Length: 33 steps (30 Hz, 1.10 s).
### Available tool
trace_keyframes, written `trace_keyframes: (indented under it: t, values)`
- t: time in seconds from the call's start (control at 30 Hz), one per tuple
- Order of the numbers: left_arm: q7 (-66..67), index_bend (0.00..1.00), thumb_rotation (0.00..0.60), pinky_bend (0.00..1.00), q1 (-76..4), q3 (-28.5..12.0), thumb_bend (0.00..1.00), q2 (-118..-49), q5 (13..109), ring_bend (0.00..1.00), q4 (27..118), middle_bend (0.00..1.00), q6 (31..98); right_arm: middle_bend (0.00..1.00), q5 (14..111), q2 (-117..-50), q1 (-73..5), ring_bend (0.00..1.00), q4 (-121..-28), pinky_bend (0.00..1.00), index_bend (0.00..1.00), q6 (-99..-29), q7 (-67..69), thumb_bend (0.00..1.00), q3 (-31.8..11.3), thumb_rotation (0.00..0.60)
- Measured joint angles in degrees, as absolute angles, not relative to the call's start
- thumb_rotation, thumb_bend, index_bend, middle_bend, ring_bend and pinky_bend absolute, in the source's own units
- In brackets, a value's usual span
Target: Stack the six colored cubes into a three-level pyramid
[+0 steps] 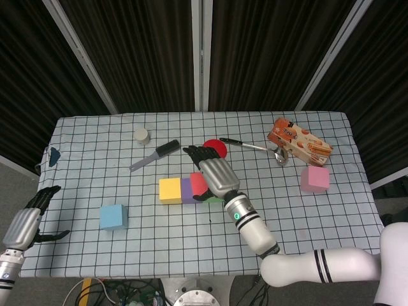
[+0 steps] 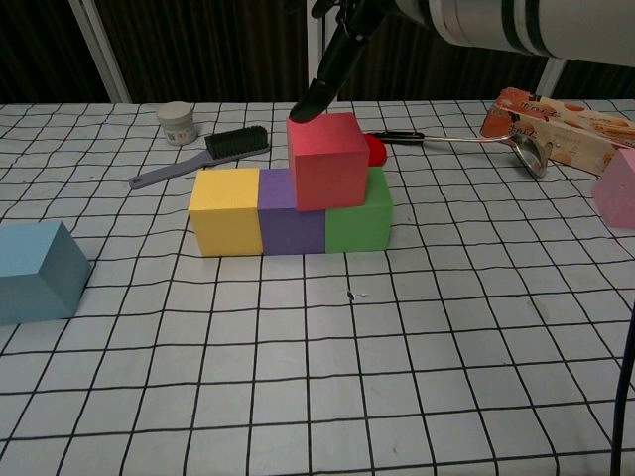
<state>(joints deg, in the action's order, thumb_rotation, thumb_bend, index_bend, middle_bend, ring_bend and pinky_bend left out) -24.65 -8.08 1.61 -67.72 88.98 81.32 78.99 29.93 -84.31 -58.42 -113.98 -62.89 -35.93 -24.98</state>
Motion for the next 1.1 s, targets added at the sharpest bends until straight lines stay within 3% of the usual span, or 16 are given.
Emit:
trace_keyframes:
  t: [0.13,0.43,0.73,1.1]
  values:
    - [-24.3,0.08,0.600,0.14,-8.5,1.7,0.06,-67.7,89.0,0.00,82.0,0.06,78.2,0.02,42.9,-81.3,-53.7,0.00,-110.0,0.00,0.00,-53.7,-22.9,0.00,-23.1,0.600]
    - [-23.8,0.08,0.600,0.14,-9.1,1.6,0.06,-67.4,88.4,0.00,83.9,0.06,77.1,0.10,60.0,-77.0,-48.7,0.00,-98.8,0.00,0.00,-35.7,0.8,0.00,-19.9,0.600]
    - [-23.0,0.08,0.600,0.14,-9.3,1.5,0.06,-67.7,88.0,0.00,83.9,0.06,76.6,0.15,68.4,-77.9,-48.6,0.00,-92.5,0.00,0.00,-34.0,10.5,0.00,-19.4,0.600]
    - [-22.6,0.08,0.600,0.15,-9.4,1.5,0.06,-67.8,87.9,0.00,83.8,0.06,76.6,0.22,70.5,-79.2,-50.7,0.00,-90.3,0.00,0.00,-34.6,12.6,0.02,-18.1,0.600]
